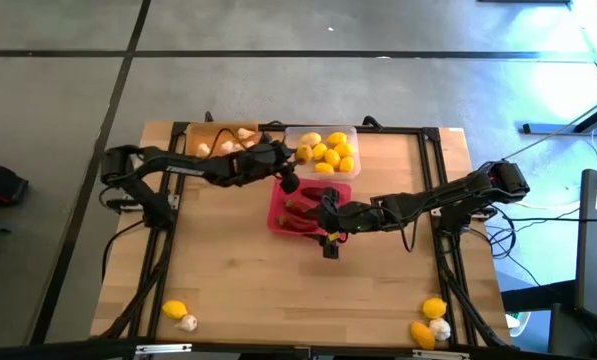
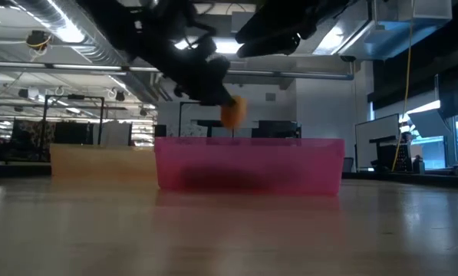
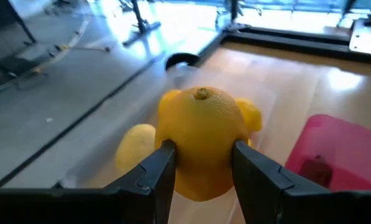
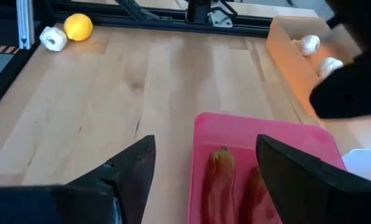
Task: Sort produce into baskets
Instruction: Put the yellow lemon in the transparent bin
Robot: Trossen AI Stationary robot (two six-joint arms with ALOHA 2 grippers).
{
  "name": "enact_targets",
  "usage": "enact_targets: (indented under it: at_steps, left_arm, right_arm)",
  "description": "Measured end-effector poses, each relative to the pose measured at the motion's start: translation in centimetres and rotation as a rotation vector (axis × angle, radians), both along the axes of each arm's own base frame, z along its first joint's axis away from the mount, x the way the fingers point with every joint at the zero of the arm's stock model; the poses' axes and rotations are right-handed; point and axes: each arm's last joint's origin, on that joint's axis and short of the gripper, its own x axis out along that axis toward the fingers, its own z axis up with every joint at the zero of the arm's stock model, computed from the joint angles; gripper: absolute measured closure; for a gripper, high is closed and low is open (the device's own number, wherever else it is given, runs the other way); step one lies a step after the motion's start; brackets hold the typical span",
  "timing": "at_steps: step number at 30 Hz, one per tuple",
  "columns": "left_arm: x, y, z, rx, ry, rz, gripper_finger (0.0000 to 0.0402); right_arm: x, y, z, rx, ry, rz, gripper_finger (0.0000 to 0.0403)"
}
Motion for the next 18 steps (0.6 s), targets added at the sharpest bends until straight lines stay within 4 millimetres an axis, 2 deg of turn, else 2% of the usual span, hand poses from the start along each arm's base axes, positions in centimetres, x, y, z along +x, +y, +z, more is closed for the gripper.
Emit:
enact_targets:
  at_steps: [7, 13, 18]
  left_arm:
    - [1.8, 2.9, -1.6, -0.075, 0.164, 0.043, 0.0263]
    - [1.6, 4.9, -3.4, -0.171, 0.204, 0.066, 0.0263]
    - [1.2, 5.6, -4.6, -0.218, 0.255, 0.091, 0.0263]
  right_arm:
    - [-0.1, 0.1, -0.2, 0.014, 0.02, 0.023, 0.0133]
    - [-0.2, 0.1, -0.3, 0.018, 0.034, 0.024, 0.0133]
    - [-0.2, 0.1, -0.3, 0.018, 0.035, 0.023, 0.0133]
